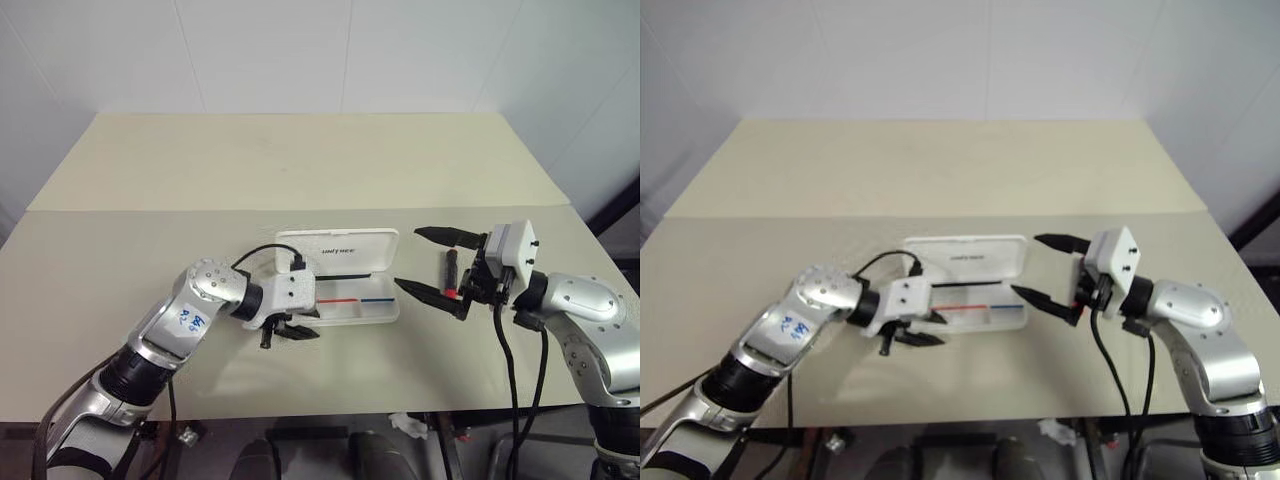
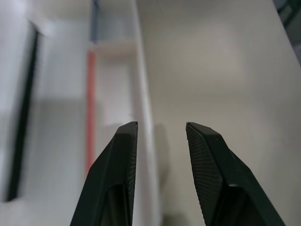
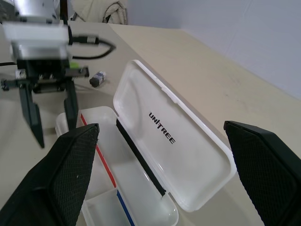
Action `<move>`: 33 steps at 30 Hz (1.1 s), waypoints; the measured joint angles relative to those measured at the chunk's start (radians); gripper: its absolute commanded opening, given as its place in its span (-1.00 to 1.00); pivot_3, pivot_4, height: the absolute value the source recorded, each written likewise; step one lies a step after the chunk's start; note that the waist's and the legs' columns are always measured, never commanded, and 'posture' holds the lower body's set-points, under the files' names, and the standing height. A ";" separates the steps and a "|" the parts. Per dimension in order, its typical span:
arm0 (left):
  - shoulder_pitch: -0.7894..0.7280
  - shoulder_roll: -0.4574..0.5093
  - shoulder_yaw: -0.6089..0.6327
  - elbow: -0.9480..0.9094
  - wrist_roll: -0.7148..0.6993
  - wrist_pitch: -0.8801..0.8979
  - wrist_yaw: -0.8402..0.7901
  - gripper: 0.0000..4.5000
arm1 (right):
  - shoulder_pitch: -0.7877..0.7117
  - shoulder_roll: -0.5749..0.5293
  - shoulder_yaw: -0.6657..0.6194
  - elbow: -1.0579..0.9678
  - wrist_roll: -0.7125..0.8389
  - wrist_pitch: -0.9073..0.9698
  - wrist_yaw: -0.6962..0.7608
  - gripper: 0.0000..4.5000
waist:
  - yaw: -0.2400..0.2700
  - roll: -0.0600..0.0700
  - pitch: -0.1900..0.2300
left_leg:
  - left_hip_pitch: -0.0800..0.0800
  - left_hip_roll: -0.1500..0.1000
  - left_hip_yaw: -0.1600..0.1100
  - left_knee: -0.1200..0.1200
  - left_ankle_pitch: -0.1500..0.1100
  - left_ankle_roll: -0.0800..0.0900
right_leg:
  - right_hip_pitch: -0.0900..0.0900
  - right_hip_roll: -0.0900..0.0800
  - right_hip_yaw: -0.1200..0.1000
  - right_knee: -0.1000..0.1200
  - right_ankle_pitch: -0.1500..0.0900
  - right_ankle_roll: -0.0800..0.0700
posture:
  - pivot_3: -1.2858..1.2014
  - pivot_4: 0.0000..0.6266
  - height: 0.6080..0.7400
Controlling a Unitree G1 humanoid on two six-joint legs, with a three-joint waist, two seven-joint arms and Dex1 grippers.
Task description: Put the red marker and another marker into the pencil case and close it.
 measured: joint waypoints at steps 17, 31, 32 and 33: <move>-0.121 0.101 0.248 0.153 -0.279 -0.026 -0.131 1.00 | -0.286 -0.156 -0.079 -0.075 0.277 0.953 -0.405 1.00 | 0.000 0.000 0.001 | -0.001 0.000 0.000 -0.001 0.000 0.000 | -0.001 -0.001 -0.001 -0.001 -0.001 -0.002 | 0.03 -0.52 1.00; -0.155 0.176 0.260 0.236 -0.210 -0.126 -0.085 1.00 | -0.360 0.058 -0.109 0.147 0.011 1.316 -0.782 1.00 | -0.002 0.000 0.001 | -0.016 0.000 0.003 -0.001 0.000 0.000 | -0.019 -0.001 0.000 0.002 -0.001 -0.002 | 0.03 -0.52 1.00; -0.152 0.176 0.260 0.227 -0.211 -0.117 -0.076 1.00 | -0.370 0.089 -0.125 0.169 -0.002 1.316 -0.796 1.00 | -0.003 0.000 0.001 | -0.016 0.000 0.003 -0.001 0.000 0.000 | -0.019 -0.001 0.000 0.002 -0.001 -0.001 | 0.03 -0.52 1.00; -0.148 0.178 0.261 0.220 -0.211 -0.110 -0.070 1.00 | -0.379 0.111 -0.130 0.184 -0.011 1.316 -0.809 1.00 | -0.003 0.000 0.001 | -0.016 0.000 0.003 -0.001 0.000 0.000 | -0.019 -0.001 0.000 0.003 -0.001 -0.001 | 0.03 -0.52 1.00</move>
